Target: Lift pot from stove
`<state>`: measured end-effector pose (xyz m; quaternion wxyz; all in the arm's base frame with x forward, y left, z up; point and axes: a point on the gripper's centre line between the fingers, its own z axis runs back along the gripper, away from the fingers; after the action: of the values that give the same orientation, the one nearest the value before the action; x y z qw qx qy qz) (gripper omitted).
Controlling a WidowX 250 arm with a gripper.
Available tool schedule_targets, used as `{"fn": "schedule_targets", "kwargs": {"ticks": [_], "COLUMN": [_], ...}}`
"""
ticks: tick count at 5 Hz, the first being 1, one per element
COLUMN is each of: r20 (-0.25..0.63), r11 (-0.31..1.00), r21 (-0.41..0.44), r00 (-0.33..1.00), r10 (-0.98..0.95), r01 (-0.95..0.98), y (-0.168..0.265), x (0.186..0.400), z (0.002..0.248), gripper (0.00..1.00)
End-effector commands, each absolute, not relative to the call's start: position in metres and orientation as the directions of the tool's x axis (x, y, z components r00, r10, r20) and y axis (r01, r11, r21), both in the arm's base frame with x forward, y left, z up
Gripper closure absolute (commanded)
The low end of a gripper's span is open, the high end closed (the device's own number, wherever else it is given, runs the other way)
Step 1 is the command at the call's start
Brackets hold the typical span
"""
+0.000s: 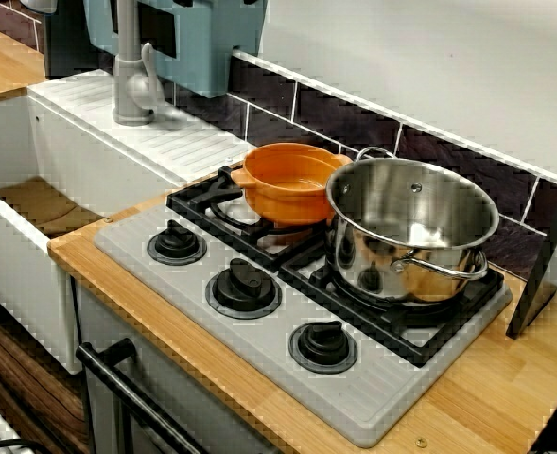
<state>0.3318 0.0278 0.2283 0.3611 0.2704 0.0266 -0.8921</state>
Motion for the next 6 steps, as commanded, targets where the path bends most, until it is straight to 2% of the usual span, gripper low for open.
{"fn": "schedule_targets", "kwargs": {"ticks": [1,2,3,5,6], "r20": [-0.502,-0.486,-0.462,-0.426,-0.412], "r11": [-0.738,-0.841,-0.909,-0.941,-0.952], "r21": [0.148,0.100,0.095,0.083,0.071], "r00": [-0.593,-0.712,-0.791,-0.842,-0.861], "r10": [-0.630,-0.508,-0.401,-0.331,-0.298], "r01": [0.659,0.532,0.406,0.328,0.296], "y": [0.028,0.010,-0.003,0.003,-0.003], "x": [0.332,0.329,0.333,0.349,0.347], "z": [0.228,0.209,0.200,0.181,0.141], "gripper": [0.00,0.00,0.00,0.00,0.00]}}
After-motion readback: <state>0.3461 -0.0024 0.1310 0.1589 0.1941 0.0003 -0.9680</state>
